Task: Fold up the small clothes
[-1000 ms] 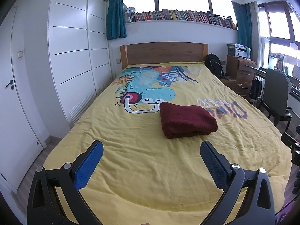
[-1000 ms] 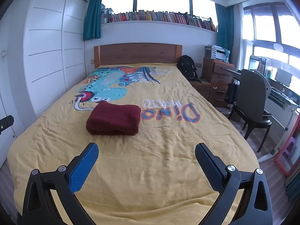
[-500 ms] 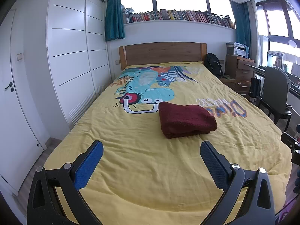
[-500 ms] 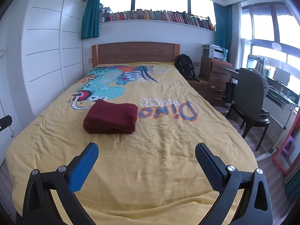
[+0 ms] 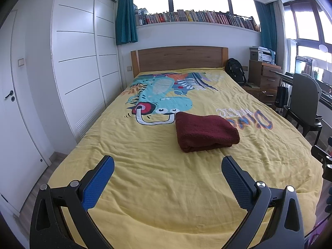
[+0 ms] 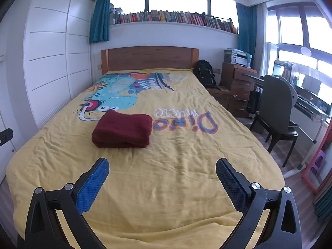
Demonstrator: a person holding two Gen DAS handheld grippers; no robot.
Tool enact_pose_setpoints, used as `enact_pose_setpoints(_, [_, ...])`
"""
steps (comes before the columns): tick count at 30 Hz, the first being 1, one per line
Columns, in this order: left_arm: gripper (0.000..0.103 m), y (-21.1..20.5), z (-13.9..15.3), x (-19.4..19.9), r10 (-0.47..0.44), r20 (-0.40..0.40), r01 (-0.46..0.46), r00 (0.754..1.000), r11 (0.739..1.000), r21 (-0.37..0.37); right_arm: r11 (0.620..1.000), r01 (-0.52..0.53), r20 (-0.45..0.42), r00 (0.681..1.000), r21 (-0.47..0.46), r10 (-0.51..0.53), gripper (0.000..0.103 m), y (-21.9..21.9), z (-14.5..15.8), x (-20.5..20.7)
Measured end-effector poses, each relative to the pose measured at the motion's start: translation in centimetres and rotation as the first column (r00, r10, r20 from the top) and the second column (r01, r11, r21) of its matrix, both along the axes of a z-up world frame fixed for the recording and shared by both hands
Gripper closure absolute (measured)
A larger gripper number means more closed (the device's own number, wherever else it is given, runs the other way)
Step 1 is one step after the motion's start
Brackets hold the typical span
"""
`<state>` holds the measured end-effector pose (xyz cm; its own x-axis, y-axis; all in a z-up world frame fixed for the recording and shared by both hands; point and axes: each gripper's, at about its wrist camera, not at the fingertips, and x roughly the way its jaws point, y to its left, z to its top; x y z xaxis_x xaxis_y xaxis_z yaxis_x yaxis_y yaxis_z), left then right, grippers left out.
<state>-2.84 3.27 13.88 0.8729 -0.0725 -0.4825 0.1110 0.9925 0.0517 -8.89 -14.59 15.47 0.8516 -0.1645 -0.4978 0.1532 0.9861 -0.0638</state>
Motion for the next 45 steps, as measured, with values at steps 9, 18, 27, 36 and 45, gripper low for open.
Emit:
enact_pose_setpoints(9, [0.001,-0.11,-0.07,0.03,-0.005,0.0,0.005,1.0,1.0,0.003,1.0,0.003,0.005,1.0,0.001,-0.003,0.0,-0.13,0.04,-0.18])
enact_pose_setpoints(18, [0.001,-0.35,-0.06,-0.03,-0.005,0.001,0.005,1.0,1.0,0.003,1.0,0.003,0.005,1.0,0.002,-0.004,0.0,-0.18,0.03,-0.27])
enact_pose_setpoints(27, [0.001,-0.5,-0.19,-0.05,-0.008,-0.002,0.008,1.0,1.0,0.004,1.0,0.004,0.005,1.0,0.001,-0.004,0.0,-0.23,-0.01,-0.33])
enact_pose_setpoints(36, [0.001,-0.55,-0.32,-0.1,-0.008,0.001,0.008,1.0,1.0,0.005,1.0,0.007,0.005,1.0,0.005,-0.007,0.0,-0.3,-0.2,-0.55])
enact_pose_setpoints(45, [0.001,-0.6,-0.47,-0.15,-0.01,0.002,0.01,1.0,1.0,0.006,1.0,0.01,0.001,1.0,0.004,-0.01,0.0,-0.34,-0.48,-0.85])
